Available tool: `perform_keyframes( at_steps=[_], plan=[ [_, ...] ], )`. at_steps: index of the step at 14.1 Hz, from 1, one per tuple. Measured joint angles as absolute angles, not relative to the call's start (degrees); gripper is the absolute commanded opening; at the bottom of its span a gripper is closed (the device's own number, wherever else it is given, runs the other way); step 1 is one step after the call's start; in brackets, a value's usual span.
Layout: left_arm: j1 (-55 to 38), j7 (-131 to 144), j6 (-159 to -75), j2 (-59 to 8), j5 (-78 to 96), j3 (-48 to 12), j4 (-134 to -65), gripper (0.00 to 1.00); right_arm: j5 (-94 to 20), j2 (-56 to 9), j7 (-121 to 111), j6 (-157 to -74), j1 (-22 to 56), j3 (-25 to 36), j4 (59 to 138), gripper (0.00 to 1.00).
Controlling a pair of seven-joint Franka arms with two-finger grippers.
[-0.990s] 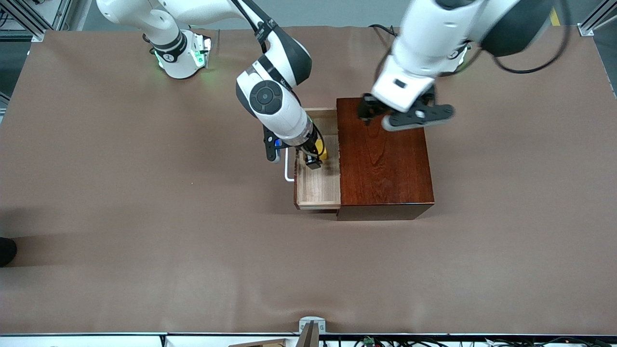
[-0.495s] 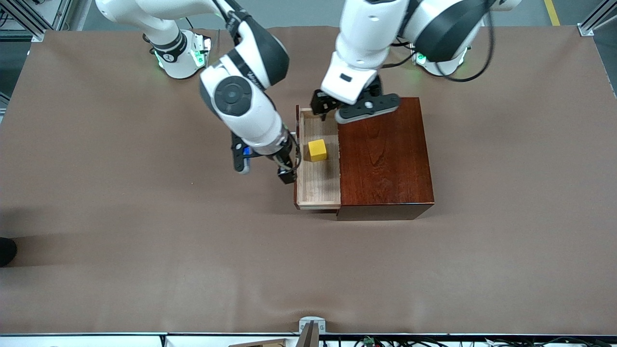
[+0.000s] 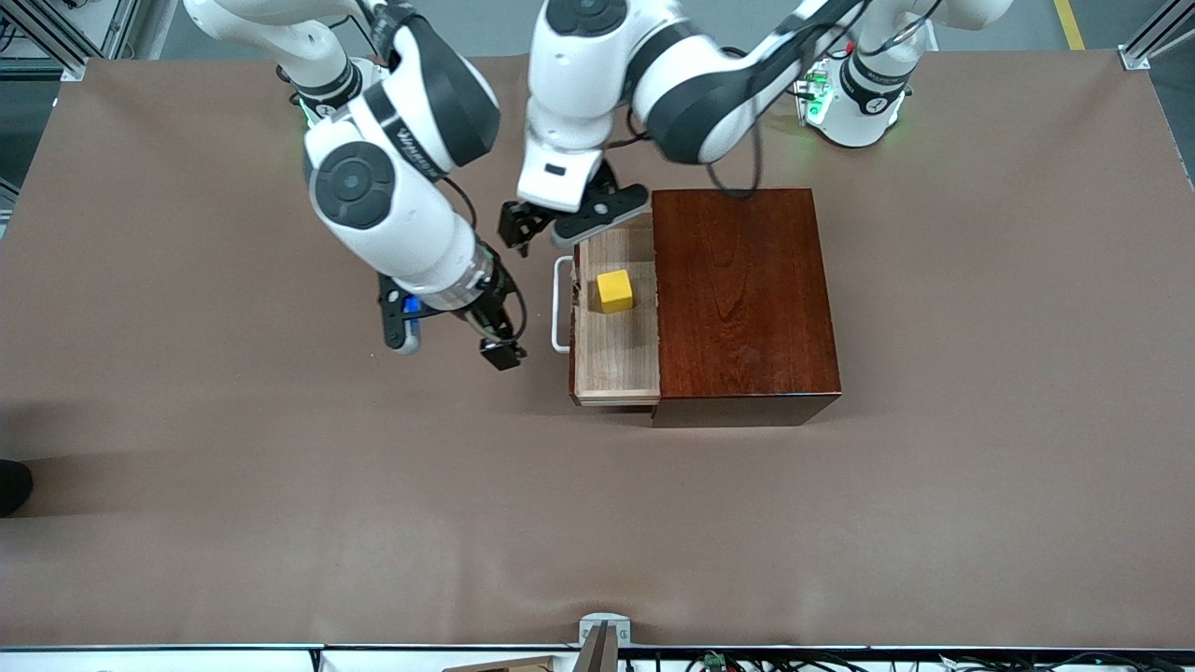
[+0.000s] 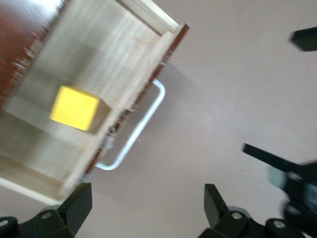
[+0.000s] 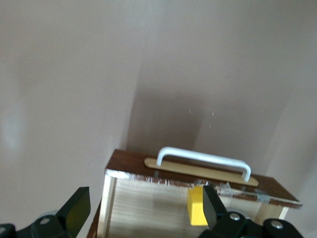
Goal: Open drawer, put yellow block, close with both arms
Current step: 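Push the drawer front shut with the left gripper while the right gripper retracts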
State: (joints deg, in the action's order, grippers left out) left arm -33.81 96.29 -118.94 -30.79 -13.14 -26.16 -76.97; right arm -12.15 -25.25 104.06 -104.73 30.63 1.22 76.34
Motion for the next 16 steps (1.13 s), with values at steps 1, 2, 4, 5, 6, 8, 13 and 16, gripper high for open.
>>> perform_keyframes(
  at_steps=[1, 2, 4, 5, 6, 8, 13, 16],
  plan=[
    [-37.0, 98.4, -120.7, -32.4, -13.3, -22.9, -75.9, 1.0, -12.1, -25.0, 101.3, -103.1, 28.9, 1.2, 75.4, 1.0],
    [-40.8, 100.1, -122.4, -33.9, -13.3, -18.7, -74.9, 1.0, -12.1, -24.7, 97.9, -100.7, 27.0, 1.2, 74.3, 1.0],
    [-48.9, 104.0, -126.3, -36.8, -13.3, -9.9, -74.0, 1.0, -12.1, -24.1, 90.8, -96.7, 23.8, 1.2, 72.5, 1.0],
    [-52.1, 106.0, -128.4, -38.3, -13.3, -6.5, -73.8, 1.0, -12.1, -24.0, 86.6, -95.4, 22.7, 1.2, 72.0, 1.0],
    [-54.0, 107.4, -130.0, -39.9, -13.3, -4.6, -73.6, 1.0, -12.1, -23.9, 82.3, -94.5, 22.1, 1.2, 71.6, 1.0],
    [-54.9, 109.4, -131.5, -42.4, -13.3, -3.5, -73.3, 1.0, -12.0, -23.4, 76.0, -93.8, 21.3, 1.3, 71.3, 1.0],
    [-54.7, 113.4, -131.4, -46.4, -13.3, -2.9, -73.1, 1.0, -11.8, -21.0, 59.9, -88.0, 15.7, 1.4, 71.0, 1.0],
    [-54.7, 115.0, -129.7, -47.1, -13.3, -2.7, -72.3, 1.0, -11.8, -19.3, 51.5, -85.7, 12.1, 1.4, 71.0, 1.0]
  ],
)
